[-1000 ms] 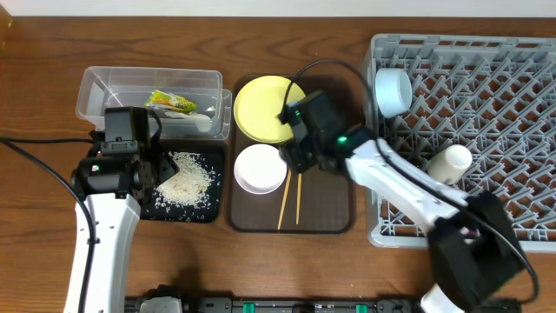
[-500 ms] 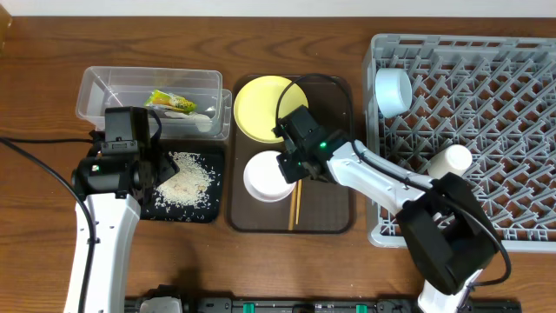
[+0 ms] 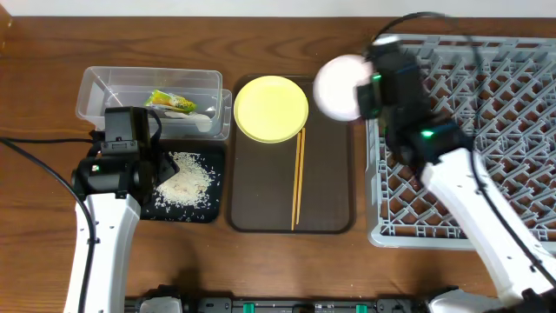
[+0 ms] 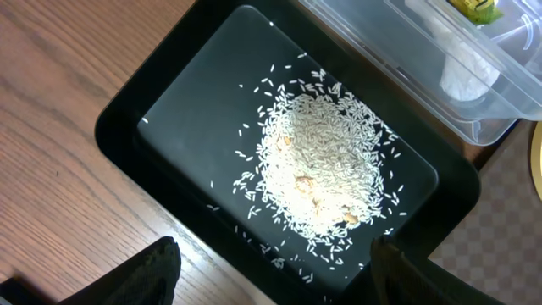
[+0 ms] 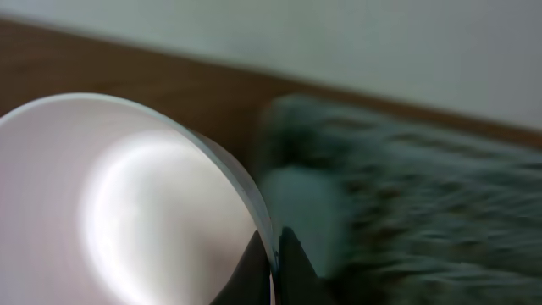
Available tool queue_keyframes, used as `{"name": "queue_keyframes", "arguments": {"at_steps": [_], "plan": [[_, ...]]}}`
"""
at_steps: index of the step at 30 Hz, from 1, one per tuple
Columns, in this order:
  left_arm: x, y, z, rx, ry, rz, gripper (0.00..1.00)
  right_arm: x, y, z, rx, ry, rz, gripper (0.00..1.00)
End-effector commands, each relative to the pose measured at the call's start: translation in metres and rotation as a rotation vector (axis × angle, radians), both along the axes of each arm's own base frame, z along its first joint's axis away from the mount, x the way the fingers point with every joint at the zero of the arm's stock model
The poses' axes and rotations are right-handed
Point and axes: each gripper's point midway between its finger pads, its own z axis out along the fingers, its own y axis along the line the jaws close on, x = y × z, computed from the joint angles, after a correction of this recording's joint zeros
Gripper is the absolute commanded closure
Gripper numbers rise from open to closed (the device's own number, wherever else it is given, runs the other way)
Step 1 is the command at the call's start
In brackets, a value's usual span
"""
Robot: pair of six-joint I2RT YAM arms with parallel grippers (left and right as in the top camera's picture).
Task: Sort waste into correct bins and load items into the dishwasher rack
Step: 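Carry the white bowl into the rack and release it beside the blue bowl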
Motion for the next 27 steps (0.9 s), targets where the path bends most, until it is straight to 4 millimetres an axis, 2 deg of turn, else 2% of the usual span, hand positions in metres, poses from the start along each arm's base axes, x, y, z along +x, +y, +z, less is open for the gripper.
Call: {"name": "queue_keyframes", "arguments": {"at_steps": [1, 6, 8, 11, 14, 17, 21, 24, 27], "plan": [[0.002, 0.003, 0.004, 0.007, -0.012, 0.013, 0.25, 0.010, -0.076, 0.016, -0.337, -0.025, -0.165, 0.99], [0.003, 0.003, 0.005, 0.007, -0.020, 0.013, 0.25, 0.027, -0.148, 0.042, -0.580, -0.064, -0.314, 0.99], [0.003, 0.003, 0.005, 0.007, -0.020, 0.013, 0.25, 0.033, -0.170, 0.050, -0.635, -0.087, -0.381, 0.99], [0.003, 0.003, 0.005, 0.007, -0.021, 0.013, 0.25, 0.043, -0.192, 0.051, -0.716, -0.089, -0.419, 0.99], [0.003, 0.003, 0.005, 0.007, -0.020, 0.013, 0.25, 0.055, -0.204, 0.038, -0.773, -0.064, -0.427, 0.99], [0.003, 0.003, 0.005, 0.007, -0.020, 0.013, 0.25, 0.065, -0.211, 0.011, -0.817, 0.003, -0.409, 0.99], [0.003, 0.003, 0.005, 0.007, -0.020, 0.013, 0.25, 0.067, -0.229, -0.019, -0.852, 0.075, -0.485, 0.99], [0.003, 0.003, 0.005, 0.007, -0.020, 0.013, 0.25, 0.068, -0.237, -0.029, -0.866, 0.081, -0.549, 0.99], [0.003, 0.003, 0.004, 0.006, -0.017, 0.013, 0.25, 0.072, -0.236, -0.036, -0.862, 0.070, -0.562, 0.99]]}}
